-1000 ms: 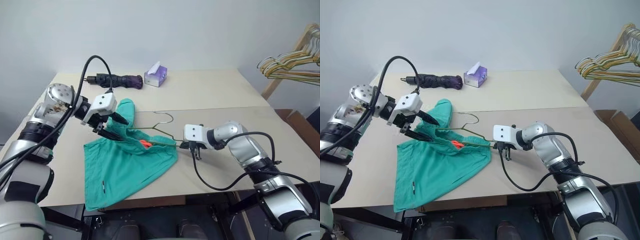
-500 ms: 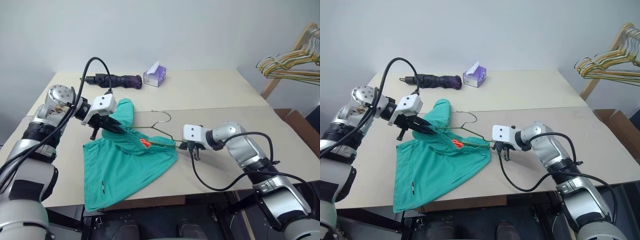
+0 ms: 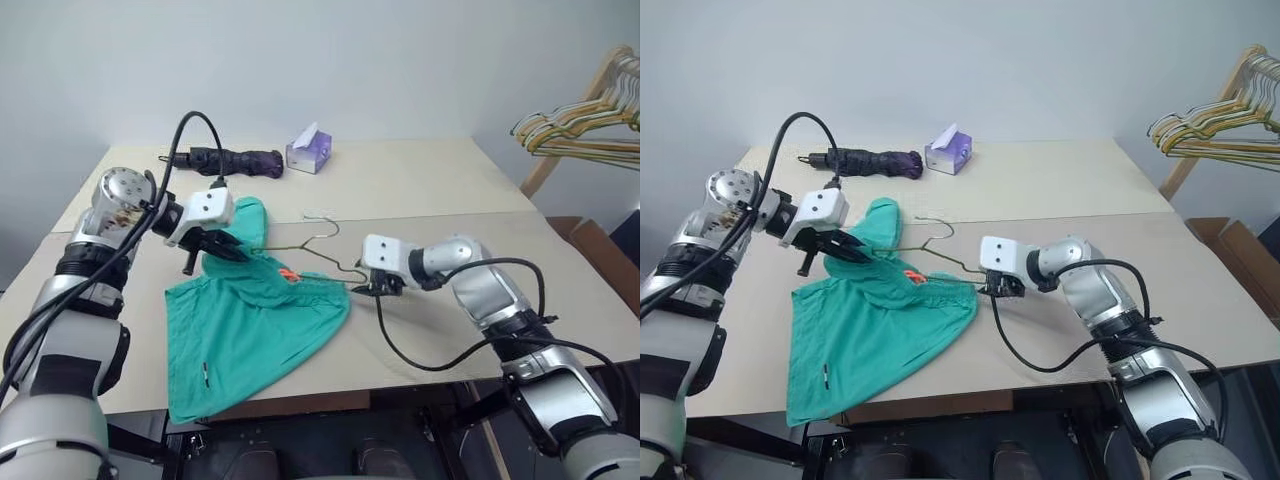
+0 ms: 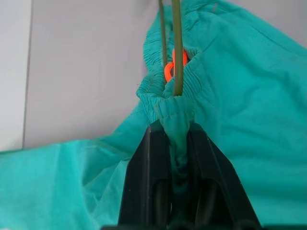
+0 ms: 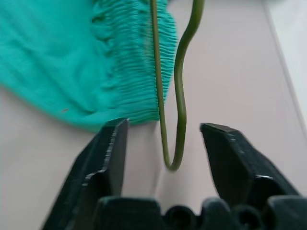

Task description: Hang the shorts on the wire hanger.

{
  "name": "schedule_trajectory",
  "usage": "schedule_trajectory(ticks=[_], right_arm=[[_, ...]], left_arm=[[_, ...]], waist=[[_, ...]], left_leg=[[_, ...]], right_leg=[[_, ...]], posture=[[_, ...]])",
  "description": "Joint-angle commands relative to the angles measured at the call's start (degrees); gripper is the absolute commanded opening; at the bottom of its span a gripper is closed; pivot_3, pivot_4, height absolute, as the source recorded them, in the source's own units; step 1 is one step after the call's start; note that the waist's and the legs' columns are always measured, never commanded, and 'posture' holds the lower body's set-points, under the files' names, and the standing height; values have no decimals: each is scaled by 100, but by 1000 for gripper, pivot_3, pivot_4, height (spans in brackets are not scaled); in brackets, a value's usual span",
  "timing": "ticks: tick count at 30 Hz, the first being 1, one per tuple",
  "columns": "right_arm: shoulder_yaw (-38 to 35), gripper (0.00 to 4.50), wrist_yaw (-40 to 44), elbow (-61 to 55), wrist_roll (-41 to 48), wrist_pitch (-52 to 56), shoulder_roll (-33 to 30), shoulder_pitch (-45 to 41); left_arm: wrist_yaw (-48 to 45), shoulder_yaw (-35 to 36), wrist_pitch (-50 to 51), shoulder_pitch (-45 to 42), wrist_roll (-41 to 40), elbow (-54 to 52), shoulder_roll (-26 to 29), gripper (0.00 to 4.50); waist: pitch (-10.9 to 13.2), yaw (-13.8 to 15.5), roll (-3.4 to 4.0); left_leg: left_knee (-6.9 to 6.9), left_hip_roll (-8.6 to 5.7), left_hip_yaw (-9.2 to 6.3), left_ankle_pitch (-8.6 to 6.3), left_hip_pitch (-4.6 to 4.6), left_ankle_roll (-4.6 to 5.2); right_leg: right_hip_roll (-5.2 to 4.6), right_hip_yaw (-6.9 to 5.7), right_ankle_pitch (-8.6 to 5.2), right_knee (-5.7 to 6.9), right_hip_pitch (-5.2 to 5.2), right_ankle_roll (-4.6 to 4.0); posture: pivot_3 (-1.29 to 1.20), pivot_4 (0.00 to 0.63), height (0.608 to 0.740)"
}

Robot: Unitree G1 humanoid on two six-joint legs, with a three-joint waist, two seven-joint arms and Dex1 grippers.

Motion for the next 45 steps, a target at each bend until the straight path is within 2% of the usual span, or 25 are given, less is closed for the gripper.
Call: schedule_trajectory(ticks=[1, 2, 9, 14, 18, 22, 25, 31, 34, 39, 40, 45], right_arm=[[-528, 4148, -208, -58, 104, -124, -274, -258], [-704, 4461, -190, -80, 198, -12, -394, -295], [-1637, 4461, -24, -875, 1072, 1487, -890, -93], [-1970, 4461, -160, -1870, 1803, 2673, -853, 740], [-1830, 4461, -627, -2130, 2107, 3103, -293, 1340], [-1605, 4461, -1078, -1825, 2210, 3027, 500, 1579], [-1561, 4461, -1315, -1418, 2294, 2996, 1063, 1521], [-1457, 4461, -1532, -540, 2279, 2609, 1589, 1241], [-1630, 3922, -1503, -244, 2510, 2601, 1795, 1006], [-1917, 2314, -1676, 201, 2695, 2593, 2030, 717], [-1965, 2119, -1674, 247, 2761, 2640, 2058, 668], [-1859, 468, -1782, 310, 2668, 2656, 2056, 632]], left_arm=[[84, 392, -136, -365, 20, 117, -29, 104], [95, 457, -163, -411, 28, 170, -51, 104], [292, 737, -304, -732, 153, 601, -195, 104], [310, 951, -350, -957, 136, 738, -222, 104], [179, 1069, -325, -1018, 134, 699, -205, 104], [100, 1129, -290, -1032, 125, 643, -182, 104], [49, 1168, -259, -1017, 120, 592, -160, 104], [-10, 1233, -210, -999, 133, 512, -118, 104], [-3, 1248, -184, -1017, 147, 504, -116, 104], [6, 1263, -149, -1039, 136, 491, -118, 104], [10, 1271, -143, -1034, 129, 488, -115, 104], [13, 1335, -94, -977, 76, 442, -73, 104]], waist=[[0, 6, 0], [0, 10, 0], [0, -1, 0], [-1, -26, -1], [-1, -43, -1], [-1, -46, -1], [-1, -37, -1], [-1, -14, -1], [-1, -17, -1], [-1, -18, -1], [-1, -17, -1], [-1, -17, -1]], left_leg=[[0, 0, 0, 0, 0, 0], [0, 0, 0, 0, -1, 0], [2, 0, -3, 0, -3, 1], [2, 0, -4, 0, -4, 1], [2, 0, -3, 0, -1, 1], [7, 0, -4, 0, 1, 1], [11, 0, -5, 0, -1, 1], [13, 0, -7, 0, -3, 1], [13, 0, -7, 0, -1, 1], [14, 0, -8, 0, 0, 1], [14, 0, -8, 0, 0, 1], [14, 0, -9, 0, -1, 1]], right_leg=[[0, 0, 0, -1, 0, 0], [0, 0, 0, 0, 0, 0], [-1, -3, 0, 0, -1, 0], [-1, -3, 0, 0, 0, 0], [0, -1, 0, 6, 0, 0], [1, -1, 0, 15, 0, 1], [1, -1, -1, 17, -1, 1], [0, -2, -1, 19, -2, 2], [1, -2, -2, 26, -2, 2], [1, -2, -2, 31, -2, 3], [1, -3, -2, 31, -2, 3], [0, -2, -2, 35, -4, 3]], posture=[[40, 0, 740], [39, 0, 740], [25, 0, 740], [25, 0, 740], [29, 0, 740], [35, 0, 740], [44, 0, 740], [52, 0, 740], [56, 0, 740], [62, 0, 740], [62, 0, 740], [65, 0, 740]])
